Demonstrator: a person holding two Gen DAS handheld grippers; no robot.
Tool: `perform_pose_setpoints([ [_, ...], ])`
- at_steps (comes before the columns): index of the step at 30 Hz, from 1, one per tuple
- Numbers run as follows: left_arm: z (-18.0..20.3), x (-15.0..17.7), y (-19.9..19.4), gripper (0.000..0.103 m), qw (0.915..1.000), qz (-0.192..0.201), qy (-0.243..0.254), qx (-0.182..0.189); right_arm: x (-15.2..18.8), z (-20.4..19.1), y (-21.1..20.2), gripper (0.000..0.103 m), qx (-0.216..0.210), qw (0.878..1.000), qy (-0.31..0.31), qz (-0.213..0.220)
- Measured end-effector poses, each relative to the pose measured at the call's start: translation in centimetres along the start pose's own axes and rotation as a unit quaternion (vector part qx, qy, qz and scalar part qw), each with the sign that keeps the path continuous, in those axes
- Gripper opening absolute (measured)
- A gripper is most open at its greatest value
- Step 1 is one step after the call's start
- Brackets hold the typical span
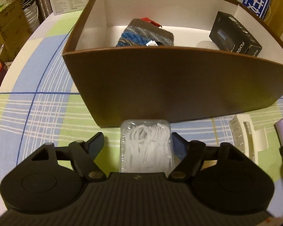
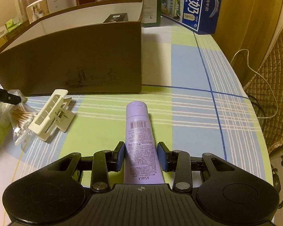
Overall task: Organize objects
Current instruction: 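Grasp the clear floss pick box with the left tool while the right tool holds the tube, then lift the floss box and purple tube and carry both toward the brown box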
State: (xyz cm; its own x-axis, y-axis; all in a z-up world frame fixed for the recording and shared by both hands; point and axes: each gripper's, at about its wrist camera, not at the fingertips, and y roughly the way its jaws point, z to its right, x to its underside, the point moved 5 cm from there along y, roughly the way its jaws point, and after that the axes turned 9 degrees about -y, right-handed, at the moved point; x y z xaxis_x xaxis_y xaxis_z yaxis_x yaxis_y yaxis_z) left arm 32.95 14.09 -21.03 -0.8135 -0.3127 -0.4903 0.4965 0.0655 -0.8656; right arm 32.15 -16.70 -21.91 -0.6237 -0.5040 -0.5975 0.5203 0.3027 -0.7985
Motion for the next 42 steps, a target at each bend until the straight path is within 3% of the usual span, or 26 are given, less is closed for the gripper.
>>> perform_pose_setpoints([
  [6,-0.6,0.6,-0.1,0.053,0.9998,0.01,0.015,-0.009,-0.1,0.1,0.2,0.035,0.003,1.0,0.0,0.003],
  [13,-3.4,2.4,-1.9,0.053,0.9995,0.017,-0.009,-0.023,-0.4,0.0,0.5,0.035,0.003,1.0,-0.009,0.005],
  [22,-4.6,7.2,-5.4,0.052,0.9989,0.005,-0.03,-0.036,0.2,-0.5,0.2,0.034,-0.016,0.999,-0.034,0.011],
  [30,-1.9,10.6,-7.4,0.052,0.9989,-0.007,-0.04,-0.024,1.7,-2.0,-1.1,0.034,-0.053,0.996,-0.068,0.009],
  [37,1.9,11.5,-7.8,0.052,0.9998,-0.01,-0.016,-0.001,3.6,-3.8,-2.9,0.034,-0.11,0.988,-0.103,0.009],
  [42,2.9,12.5,-8.0,0.052,0.9998,-0.011,-0.017,-0.001,4.4,-4.9,-3.5,0.035,-0.128,0.986,-0.111,0.007],
])
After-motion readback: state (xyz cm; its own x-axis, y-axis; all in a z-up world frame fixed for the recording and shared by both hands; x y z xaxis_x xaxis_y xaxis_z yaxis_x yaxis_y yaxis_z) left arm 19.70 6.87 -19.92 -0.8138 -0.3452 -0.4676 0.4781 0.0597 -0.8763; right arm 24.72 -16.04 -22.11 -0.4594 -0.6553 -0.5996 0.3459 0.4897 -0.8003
